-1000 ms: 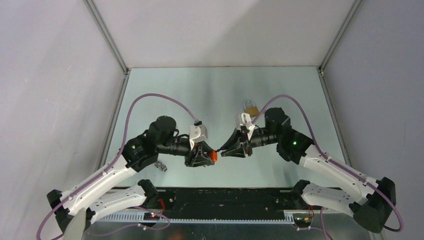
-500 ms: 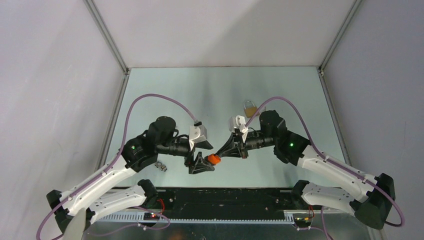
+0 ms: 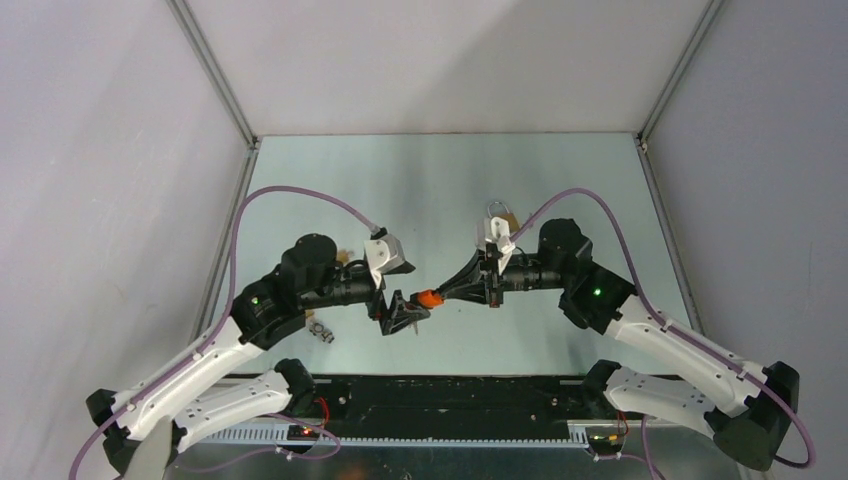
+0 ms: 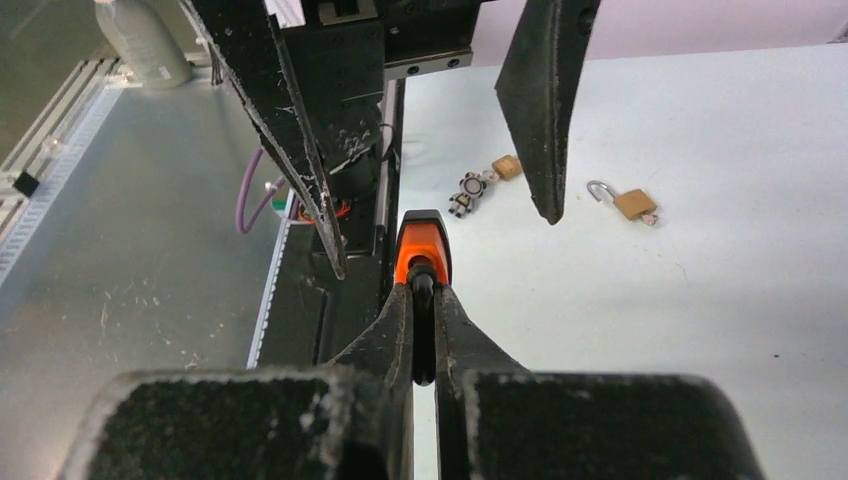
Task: Lock with the key
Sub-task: Lock the lock.
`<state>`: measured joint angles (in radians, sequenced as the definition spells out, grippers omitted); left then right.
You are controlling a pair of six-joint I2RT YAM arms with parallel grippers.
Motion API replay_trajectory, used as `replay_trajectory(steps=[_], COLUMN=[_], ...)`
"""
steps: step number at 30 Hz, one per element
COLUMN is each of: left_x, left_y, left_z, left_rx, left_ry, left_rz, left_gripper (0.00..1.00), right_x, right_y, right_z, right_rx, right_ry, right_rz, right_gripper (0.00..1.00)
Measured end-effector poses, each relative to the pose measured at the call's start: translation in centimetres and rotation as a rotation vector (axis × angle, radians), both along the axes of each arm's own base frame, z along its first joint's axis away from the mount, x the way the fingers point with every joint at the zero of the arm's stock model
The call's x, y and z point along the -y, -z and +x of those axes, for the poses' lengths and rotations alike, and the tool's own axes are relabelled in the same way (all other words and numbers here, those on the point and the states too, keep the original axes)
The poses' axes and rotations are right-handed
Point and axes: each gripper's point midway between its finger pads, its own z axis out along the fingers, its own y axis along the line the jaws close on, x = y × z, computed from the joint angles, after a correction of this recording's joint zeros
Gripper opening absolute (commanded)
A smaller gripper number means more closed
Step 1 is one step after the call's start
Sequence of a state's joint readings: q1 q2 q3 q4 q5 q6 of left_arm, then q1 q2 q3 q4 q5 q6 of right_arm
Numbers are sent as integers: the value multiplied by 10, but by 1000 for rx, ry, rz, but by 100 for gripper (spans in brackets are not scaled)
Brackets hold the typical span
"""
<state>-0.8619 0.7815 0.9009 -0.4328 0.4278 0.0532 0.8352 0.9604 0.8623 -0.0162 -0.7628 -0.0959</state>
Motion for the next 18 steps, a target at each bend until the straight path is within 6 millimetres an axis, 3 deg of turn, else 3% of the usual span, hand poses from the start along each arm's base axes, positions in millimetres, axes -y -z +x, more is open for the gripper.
replay_trajectory(steps=[4, 11, 18], left_x=[-1, -6, -14], left_y=[-13, -67, -95], left_z=[10, 35, 56], left_rx=[-19, 43, 56], left_ry=[-84, -247, -390], left_rz=[-37, -237, -367], left_gripper=[100, 100, 100], right_x=[0, 6, 9], right_y=[-10, -43, -63], right_z=[10, 38, 42], right_rx=[-30, -127, -197], right_ry=[57, 181, 219], right_rz=[35, 167, 258], right_gripper=[0, 0, 0])
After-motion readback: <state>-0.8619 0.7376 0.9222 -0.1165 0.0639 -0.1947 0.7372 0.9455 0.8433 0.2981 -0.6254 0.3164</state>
